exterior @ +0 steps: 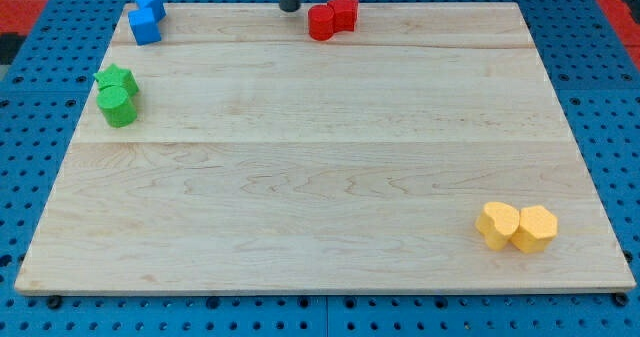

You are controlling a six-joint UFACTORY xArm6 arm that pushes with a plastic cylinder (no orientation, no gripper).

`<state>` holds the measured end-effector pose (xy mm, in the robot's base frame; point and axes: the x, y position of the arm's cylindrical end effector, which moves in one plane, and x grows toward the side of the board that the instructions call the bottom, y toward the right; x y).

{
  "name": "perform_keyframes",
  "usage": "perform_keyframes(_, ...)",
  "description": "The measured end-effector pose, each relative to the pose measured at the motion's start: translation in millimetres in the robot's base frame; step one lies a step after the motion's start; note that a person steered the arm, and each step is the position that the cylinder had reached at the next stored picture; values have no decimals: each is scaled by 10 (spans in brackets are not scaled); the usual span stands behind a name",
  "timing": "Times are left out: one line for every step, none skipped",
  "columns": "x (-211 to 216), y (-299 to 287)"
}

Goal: Move the red star right a bit

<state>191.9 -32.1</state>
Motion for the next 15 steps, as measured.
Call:
perform_keyframes(8, 466)
perform_keyframes(15, 752)
perform_keyframes(132, 779)
perform_keyframes(235, 580)
perform_keyframes(465, 483)
perform_keyframes(529, 767)
perform_keyframes(440, 1008)
perform_keyframes(298, 927)
perform_keyframes(271, 1074)
perform_keyframes(440, 1119)
perform_keyframes(673, 1133)
perform_keyframes(718, 1252)
perform_keyframes(528, 1262)
perform_keyframes(428, 1272)
perform_keyframes(326, 1169)
